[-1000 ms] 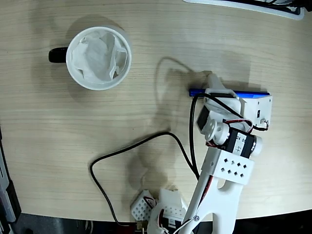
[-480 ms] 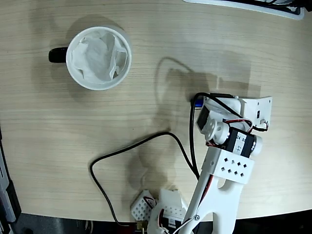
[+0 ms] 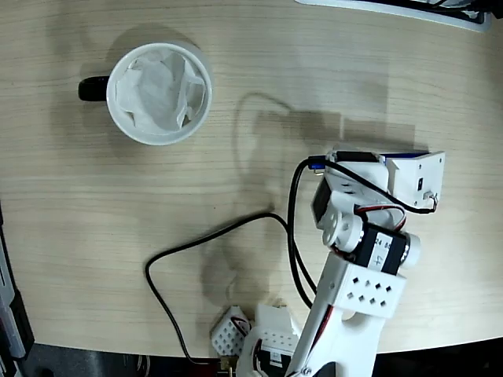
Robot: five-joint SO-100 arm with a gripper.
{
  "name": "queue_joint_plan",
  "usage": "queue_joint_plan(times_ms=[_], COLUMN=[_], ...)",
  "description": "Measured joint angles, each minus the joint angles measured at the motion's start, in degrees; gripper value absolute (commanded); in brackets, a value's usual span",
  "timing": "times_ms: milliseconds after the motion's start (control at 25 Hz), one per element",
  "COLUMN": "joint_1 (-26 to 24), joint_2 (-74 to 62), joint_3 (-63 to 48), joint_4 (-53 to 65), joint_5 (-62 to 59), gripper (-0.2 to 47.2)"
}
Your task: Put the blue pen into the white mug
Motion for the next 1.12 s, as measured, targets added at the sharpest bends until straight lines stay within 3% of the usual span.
queue_joint_plan(times_ms=[320, 640, 880, 1120], joint_1=[-2.11, -7.56, -12.83, -16.00], joint_2=[6.33, 15.12, 17.93, 18.02], joint_3=[1.23, 11.87, 11.51, 2.46], joint_4=[-1.23, -7.03, -7.38, -2.90], joint_5=[0.00, 1.14, 11.78, 22.94], gripper=[0.1, 0.1, 0.1, 0.1])
